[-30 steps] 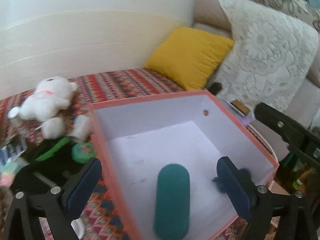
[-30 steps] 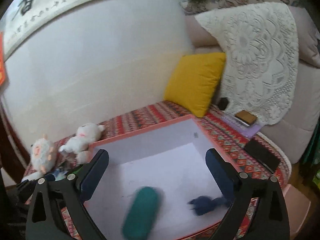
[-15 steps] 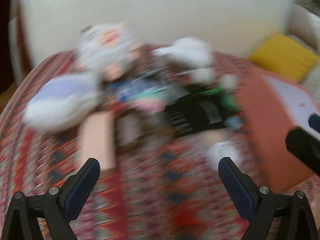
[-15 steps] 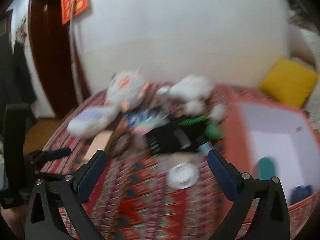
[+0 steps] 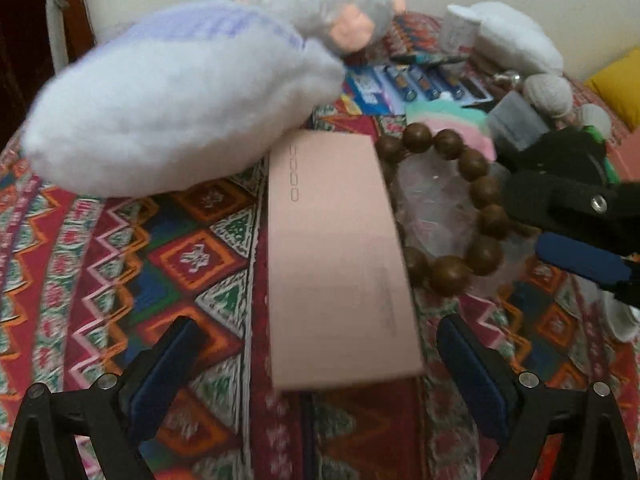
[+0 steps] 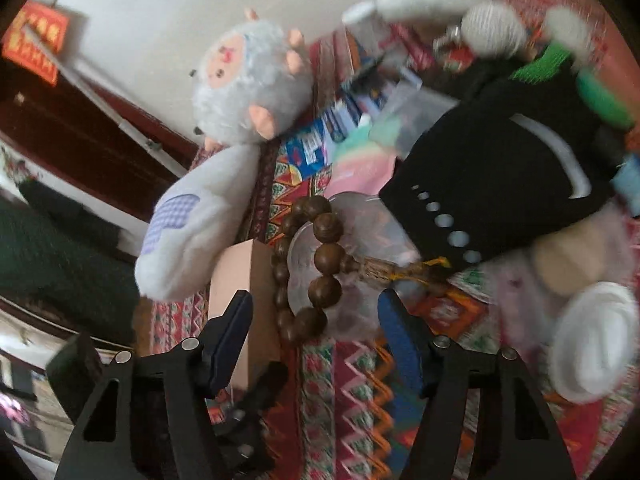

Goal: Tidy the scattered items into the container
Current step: 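Grasp the pink box with the left tool while the right grasps the bead bracelet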

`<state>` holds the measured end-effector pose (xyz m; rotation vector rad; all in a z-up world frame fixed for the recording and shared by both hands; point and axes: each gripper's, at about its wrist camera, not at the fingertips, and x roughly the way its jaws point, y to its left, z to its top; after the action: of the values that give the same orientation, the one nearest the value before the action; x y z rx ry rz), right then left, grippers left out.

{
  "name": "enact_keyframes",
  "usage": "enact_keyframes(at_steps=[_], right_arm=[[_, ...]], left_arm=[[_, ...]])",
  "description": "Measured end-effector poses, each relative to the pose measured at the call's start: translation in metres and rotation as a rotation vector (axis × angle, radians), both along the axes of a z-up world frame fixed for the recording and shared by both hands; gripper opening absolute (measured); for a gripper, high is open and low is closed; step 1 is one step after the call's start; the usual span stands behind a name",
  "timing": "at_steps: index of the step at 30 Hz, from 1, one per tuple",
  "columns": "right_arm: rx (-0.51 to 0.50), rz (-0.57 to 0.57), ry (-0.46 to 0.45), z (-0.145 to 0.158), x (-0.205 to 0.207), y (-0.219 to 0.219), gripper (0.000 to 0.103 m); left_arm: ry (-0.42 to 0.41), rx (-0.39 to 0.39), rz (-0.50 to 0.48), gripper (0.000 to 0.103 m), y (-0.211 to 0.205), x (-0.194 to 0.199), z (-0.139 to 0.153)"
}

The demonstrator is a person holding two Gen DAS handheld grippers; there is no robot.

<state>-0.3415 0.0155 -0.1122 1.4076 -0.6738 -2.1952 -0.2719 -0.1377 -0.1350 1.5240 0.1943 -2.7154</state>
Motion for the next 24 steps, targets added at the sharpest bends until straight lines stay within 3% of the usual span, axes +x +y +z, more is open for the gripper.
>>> enact_keyframes(at_steps=[3, 6, 8, 10, 18, 24], right_arm=[[0.035, 0.003, 0.032, 0.001, -0.014, -0.014, 0.062], [0.07, 0.042, 0.033, -0.001, -0.021, -0.028, 0.021], [0.064, 0.061, 0.034, -0.004, -0.022, -0.032, 0.02], [0.084, 0.066, 0.072, 0.004, -0.015, -0.032, 0.02], [0.131, 0.111, 0.173, 0.043, 0.046, -0.021, 0.02], [0.177, 0.156, 0.236, 0.066, 0.113, -0.009, 0.02]], left_arm=[[0.006, -0.022, 0.002, 0.099, 0.0, -0.008, -0.005], [0.023, -0.032, -0.015, 0.098, 0.0, -0.015, -0.005], [0.04, -0.048, -0.03, 0.089, 0.001, -0.014, -0.006], [0.058, -0.054, -0.059, 0.055, 0.004, -0.011, -0.002], [0.096, -0.013, -0.079, 0.054, 0.003, 0.024, 0.021], [0.179, -0.041, -0.107, 0.054, 0.014, 0.087, 0.056]])
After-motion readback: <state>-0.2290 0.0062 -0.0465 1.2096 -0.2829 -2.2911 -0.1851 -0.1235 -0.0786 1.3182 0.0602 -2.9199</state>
